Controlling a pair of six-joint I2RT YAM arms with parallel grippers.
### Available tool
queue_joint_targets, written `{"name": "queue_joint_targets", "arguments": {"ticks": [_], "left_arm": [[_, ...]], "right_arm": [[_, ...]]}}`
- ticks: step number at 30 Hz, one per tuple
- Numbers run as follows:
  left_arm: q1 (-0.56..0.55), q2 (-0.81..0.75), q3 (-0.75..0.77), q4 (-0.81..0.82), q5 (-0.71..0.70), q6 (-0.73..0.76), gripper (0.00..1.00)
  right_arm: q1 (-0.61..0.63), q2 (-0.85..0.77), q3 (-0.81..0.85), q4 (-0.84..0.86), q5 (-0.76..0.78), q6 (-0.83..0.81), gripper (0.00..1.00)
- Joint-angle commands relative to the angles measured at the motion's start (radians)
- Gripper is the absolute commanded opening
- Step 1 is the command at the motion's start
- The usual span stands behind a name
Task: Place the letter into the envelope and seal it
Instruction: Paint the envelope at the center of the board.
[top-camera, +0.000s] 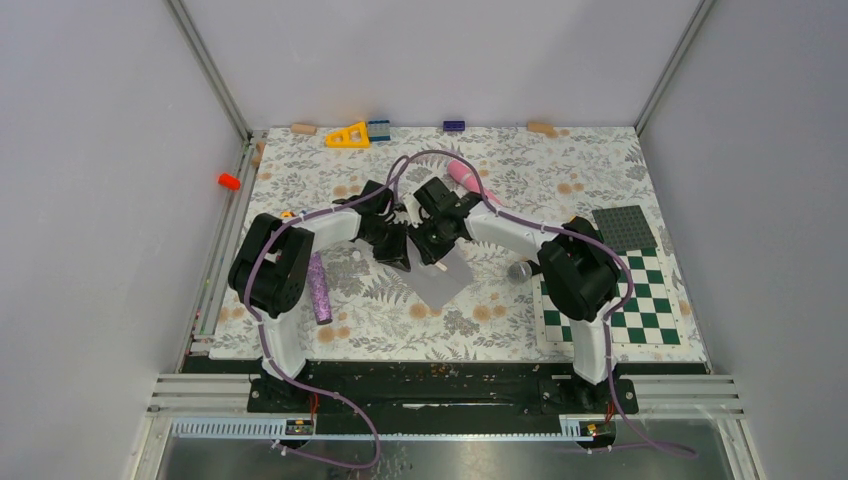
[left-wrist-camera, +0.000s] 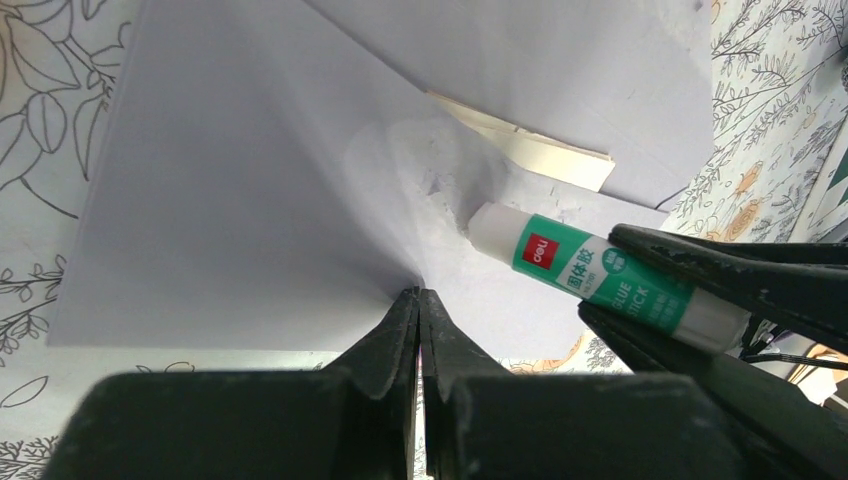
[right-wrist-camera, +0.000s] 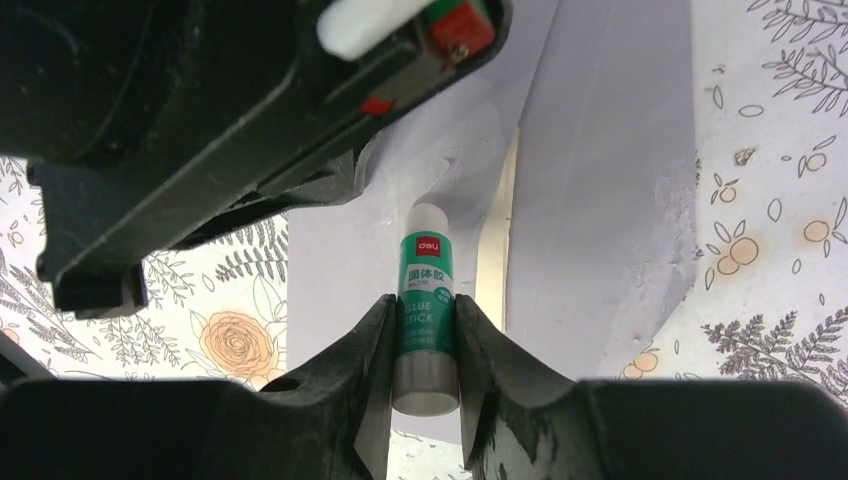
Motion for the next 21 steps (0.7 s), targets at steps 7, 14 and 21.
{"name": "queue_joint_targets", "arguments": {"ticks": [7,14,21], "left_arm": [[-0.024,0.035,-0.015,0.021,-0.150,0.052,0.00],[-0.025,0.032,-0.015,0.021,-0.153,0.052,0.00],[-0.025,0.033,-0.015,0.023,-0.153,0.053,0.00]], "right_arm": [[0.012,-0.070,-0.069,-0.076,0.008,-0.054,0.00],[0.012,-0.081,-0.110,-0.084,0.038,-0.087,0.00],[0.012,-0.129,-0.152,-0.093,0.053,-0.102,0.00]]}}
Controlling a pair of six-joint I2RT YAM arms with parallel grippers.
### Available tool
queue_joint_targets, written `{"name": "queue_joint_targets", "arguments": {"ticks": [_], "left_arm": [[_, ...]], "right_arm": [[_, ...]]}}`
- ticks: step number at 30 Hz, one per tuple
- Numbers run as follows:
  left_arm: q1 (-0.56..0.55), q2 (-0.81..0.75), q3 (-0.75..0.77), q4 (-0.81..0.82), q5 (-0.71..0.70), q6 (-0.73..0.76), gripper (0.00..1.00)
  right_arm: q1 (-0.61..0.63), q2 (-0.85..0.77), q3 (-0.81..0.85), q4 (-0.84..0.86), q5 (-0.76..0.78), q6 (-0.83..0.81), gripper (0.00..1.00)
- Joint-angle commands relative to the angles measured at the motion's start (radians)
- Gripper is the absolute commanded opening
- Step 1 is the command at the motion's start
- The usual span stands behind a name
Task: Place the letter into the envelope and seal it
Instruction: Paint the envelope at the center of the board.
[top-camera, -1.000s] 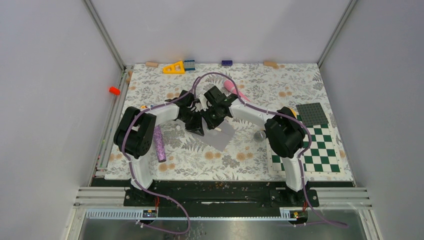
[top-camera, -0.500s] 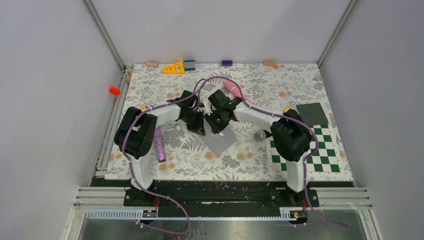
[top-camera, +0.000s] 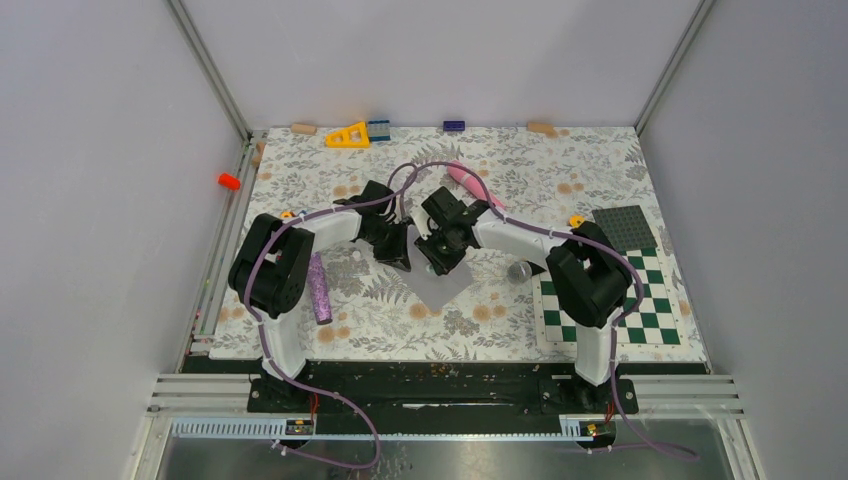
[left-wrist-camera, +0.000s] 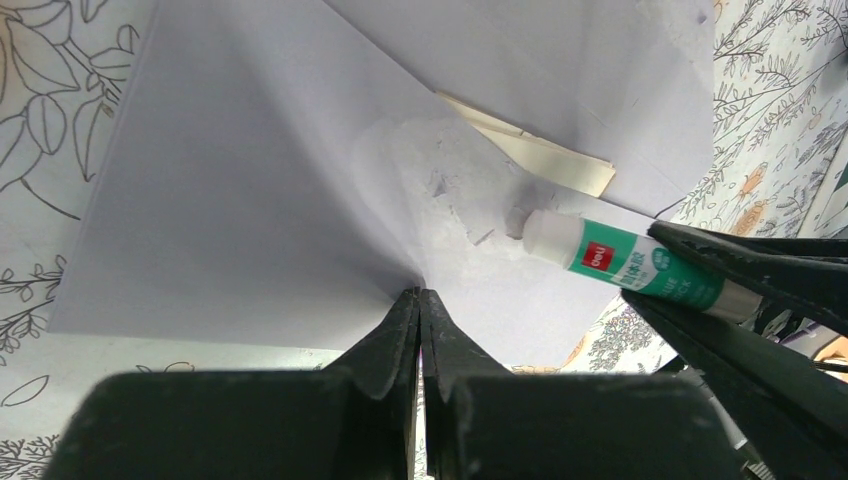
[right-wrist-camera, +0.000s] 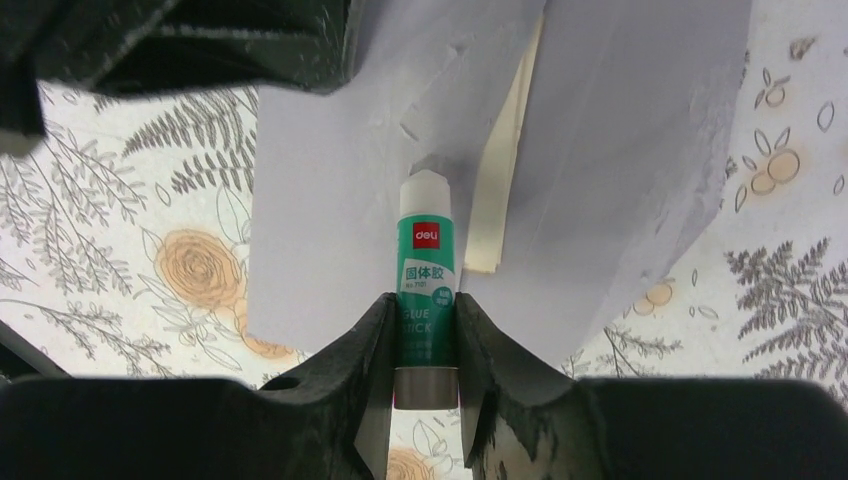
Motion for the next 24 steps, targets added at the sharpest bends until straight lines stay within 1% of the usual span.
{"name": "queue_joint_targets", "arguments": {"ticks": [1,11,24], "left_arm": [[-0.019,0.034,-0.015,0.020,-0.142,0.053,0.00],[-0.019,0.035,-0.018,0.026,-0.135,0.052,0.00],[-0.026,0.032,-0.017,0.030,-0.113,0.054,0.00]], "right_arm": [[0.011,-0.064,-0.037,-0.076,0.044,-0.033,0.00],[0.011,-0.091,-0.041,-0.108,0.033,-0.039,0.00],[0.014,0.033,0.104,-0.099,0.008,0.015,0.00]]}}
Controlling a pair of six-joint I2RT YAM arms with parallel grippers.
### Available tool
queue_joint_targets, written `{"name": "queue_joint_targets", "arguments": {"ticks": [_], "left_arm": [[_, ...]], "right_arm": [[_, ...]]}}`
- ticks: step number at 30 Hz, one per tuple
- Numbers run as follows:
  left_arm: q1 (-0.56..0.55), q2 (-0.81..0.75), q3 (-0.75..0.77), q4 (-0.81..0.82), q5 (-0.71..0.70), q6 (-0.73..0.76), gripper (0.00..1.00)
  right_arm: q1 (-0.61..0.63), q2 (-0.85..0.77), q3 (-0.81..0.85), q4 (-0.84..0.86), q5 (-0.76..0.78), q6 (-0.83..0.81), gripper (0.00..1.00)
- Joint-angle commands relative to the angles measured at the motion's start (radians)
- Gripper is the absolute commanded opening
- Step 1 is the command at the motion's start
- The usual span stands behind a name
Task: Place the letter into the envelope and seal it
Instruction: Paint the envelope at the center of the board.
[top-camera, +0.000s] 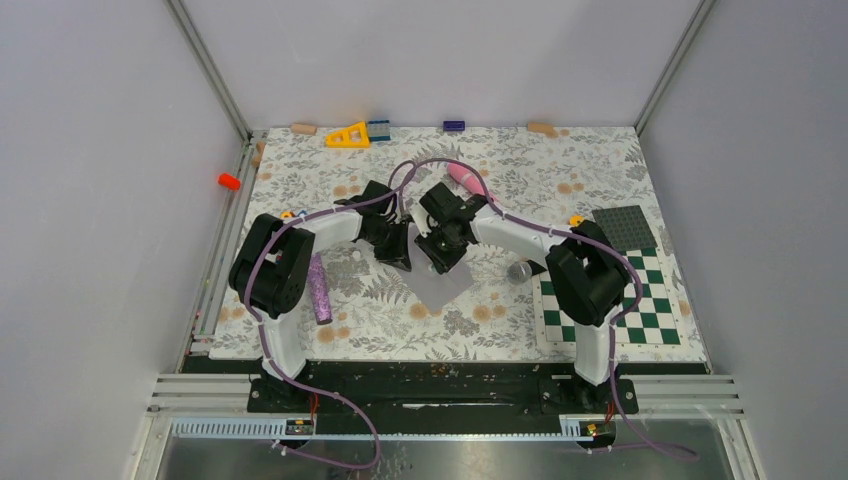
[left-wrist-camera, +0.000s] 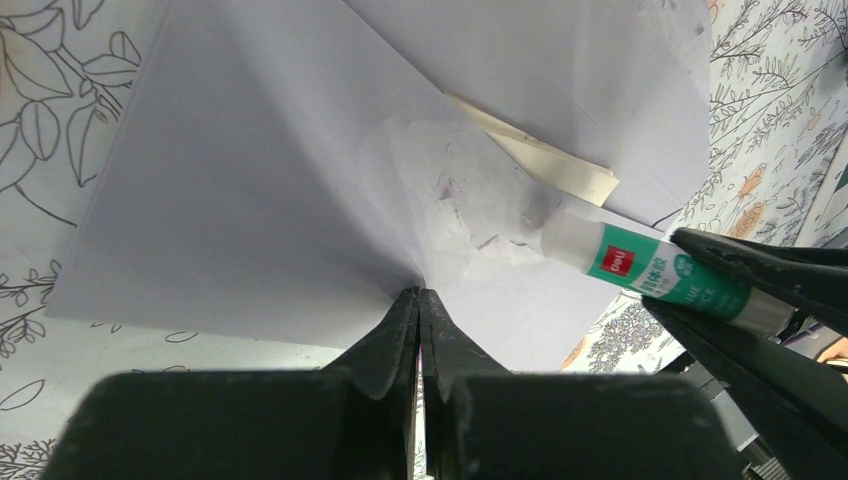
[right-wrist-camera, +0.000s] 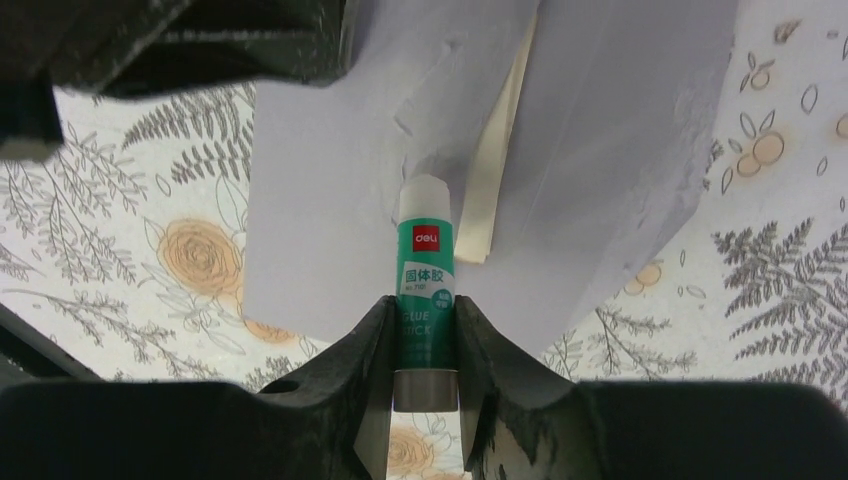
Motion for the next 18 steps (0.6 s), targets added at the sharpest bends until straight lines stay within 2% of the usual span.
{"name": "queue_joint_targets", "arguments": {"ticks": [1,18], "left_arm": [[-0.021,0.032,-0.017,0.025,-0.108,0.053,0.00],[-0.030,0.027,-0.017,0.030,-0.102,0.053,0.00]], "right_arm": [[0.015,0.048,0.070,-0.004,-0.015,0.018,0.00],[0.043,0.143,0.177,0.022,-0.020,0.060,0.00]]}}
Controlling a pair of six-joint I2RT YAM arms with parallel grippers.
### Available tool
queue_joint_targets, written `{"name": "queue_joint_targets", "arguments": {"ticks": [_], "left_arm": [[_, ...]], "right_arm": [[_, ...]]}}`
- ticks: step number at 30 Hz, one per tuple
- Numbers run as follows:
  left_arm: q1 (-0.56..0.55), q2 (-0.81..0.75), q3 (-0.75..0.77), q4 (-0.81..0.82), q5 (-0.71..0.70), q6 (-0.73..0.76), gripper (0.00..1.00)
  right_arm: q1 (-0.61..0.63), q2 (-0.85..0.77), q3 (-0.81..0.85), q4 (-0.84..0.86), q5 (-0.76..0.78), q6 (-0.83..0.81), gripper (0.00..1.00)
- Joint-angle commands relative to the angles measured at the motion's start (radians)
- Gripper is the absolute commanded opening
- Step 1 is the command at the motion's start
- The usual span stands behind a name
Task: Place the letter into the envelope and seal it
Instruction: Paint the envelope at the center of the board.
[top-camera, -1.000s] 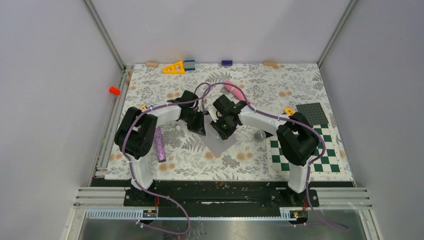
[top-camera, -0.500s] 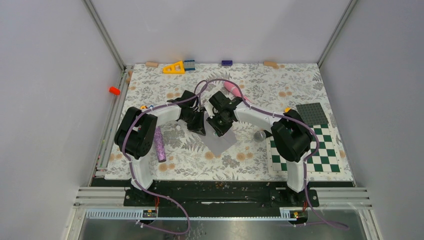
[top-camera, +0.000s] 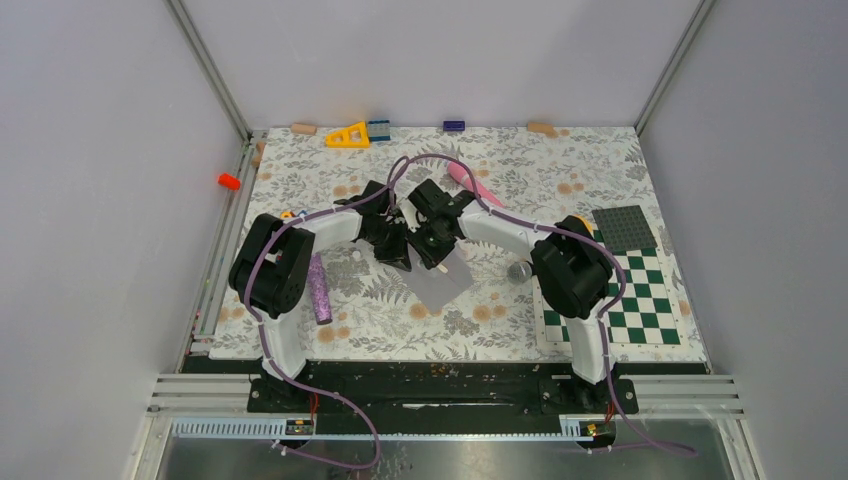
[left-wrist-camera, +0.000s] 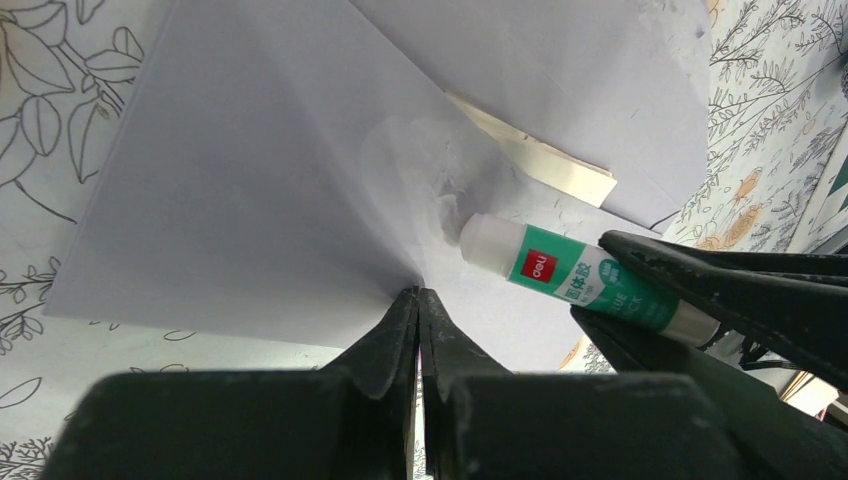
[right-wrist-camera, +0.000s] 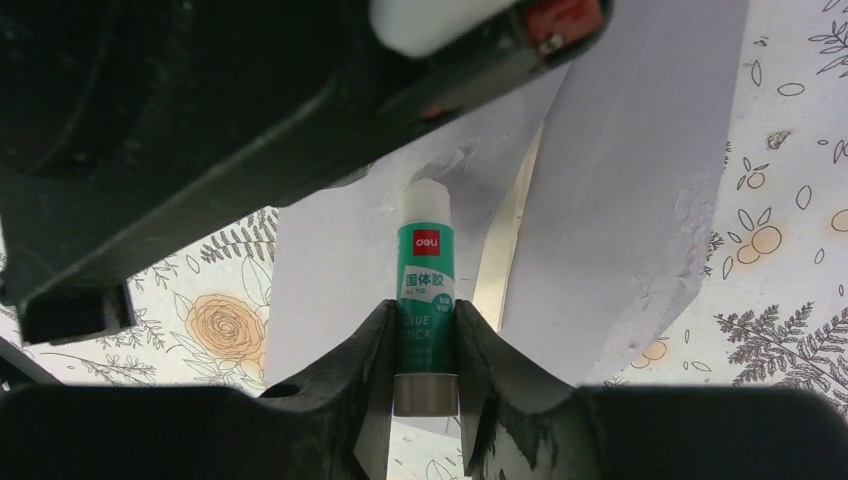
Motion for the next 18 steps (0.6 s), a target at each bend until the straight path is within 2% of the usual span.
{"name": "queue_joint_targets", "arguments": {"ticks": [1,18], "left_arm": [[-0.031,0.029,-0.017,0.030,-0.104,0.065,0.00],[-0.031,0.020,-0.019,0.030,-0.119,0.065,0.00]], "right_arm": [[0.028,0.033,0.050,0.012,-0.013,0.022,0.00],[0.028,-0.145,-0.176,-0.030,0.020,-0.044,0.00]]}}
